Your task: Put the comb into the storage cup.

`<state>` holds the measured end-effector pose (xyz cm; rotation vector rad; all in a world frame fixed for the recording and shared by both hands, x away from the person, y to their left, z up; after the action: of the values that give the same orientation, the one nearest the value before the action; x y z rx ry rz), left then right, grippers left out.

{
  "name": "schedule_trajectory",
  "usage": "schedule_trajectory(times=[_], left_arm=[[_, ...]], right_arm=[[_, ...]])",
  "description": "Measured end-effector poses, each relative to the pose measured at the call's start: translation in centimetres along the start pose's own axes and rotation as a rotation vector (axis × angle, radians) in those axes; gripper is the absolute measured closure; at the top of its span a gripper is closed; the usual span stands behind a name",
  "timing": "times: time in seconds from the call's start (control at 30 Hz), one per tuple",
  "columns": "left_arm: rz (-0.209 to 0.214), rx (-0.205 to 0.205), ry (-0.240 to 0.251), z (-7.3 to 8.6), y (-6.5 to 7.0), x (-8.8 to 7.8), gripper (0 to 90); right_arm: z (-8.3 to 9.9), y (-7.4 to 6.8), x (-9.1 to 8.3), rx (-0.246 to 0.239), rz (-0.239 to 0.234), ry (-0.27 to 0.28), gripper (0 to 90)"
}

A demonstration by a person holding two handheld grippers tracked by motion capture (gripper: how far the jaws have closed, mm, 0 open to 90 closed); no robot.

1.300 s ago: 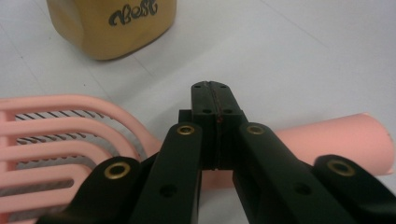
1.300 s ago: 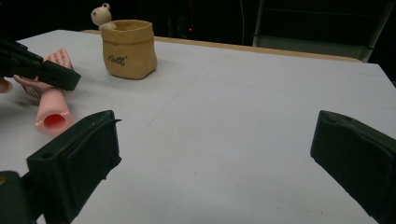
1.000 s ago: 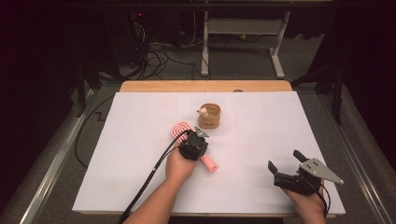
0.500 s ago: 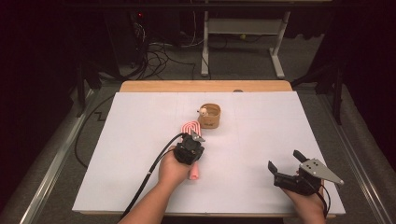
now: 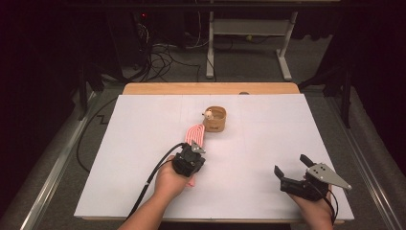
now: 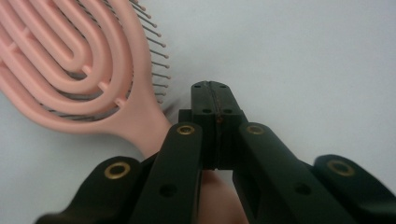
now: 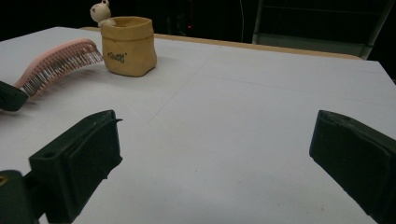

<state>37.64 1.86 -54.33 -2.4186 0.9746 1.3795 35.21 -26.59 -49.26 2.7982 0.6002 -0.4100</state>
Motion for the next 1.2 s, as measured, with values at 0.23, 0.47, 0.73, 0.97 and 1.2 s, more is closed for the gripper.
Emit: schedule_trajectory(times=[0.23, 0.47, 0.73, 0.97, 1.2], left_arm=[[0.014, 0.013, 0.000, 1.0, 0.1, -0.6, 90.0], [0.016, 0.006, 0.007, 1.7, -0.7, -1.3, 90.0], [0.031, -0.005, 0.043, 2.0, -0.9, -2.2, 90.0], [0.046, 0.005, 0.142, 1.7, -0.7, -4.1, 87.4], [0.034, -0.087, 0.145, 2.3, -3.0, -4.1, 49.3]], right_arm=[[0.0, 0.0, 0.0, -0.001, -0.001, -0.001, 2.8], [0.1, 0.0, 0.0, 0.002, 0.000, -0.004, 2.9], [0.1, -0.1, 0.0, 0.000, -0.002, -0.005, 3.0], [0.0, 0.0, 0.0, 0.006, -0.002, -0.001, 3.1], [-0.1, 0.0, -0.2, 0.011, 0.001, 0.002, 3.1]])
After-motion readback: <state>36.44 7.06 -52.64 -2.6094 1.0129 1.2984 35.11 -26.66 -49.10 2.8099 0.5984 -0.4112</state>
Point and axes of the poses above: each handheld gripper's, and its own axes: x roughly forward along the jaws, z roughly out of its underside, y roughly to its right, the point moved 10 cm from there along x, roughly forward along the jaws, and after that the axes turned 11 degrees about -x, right-handed, at the moved point
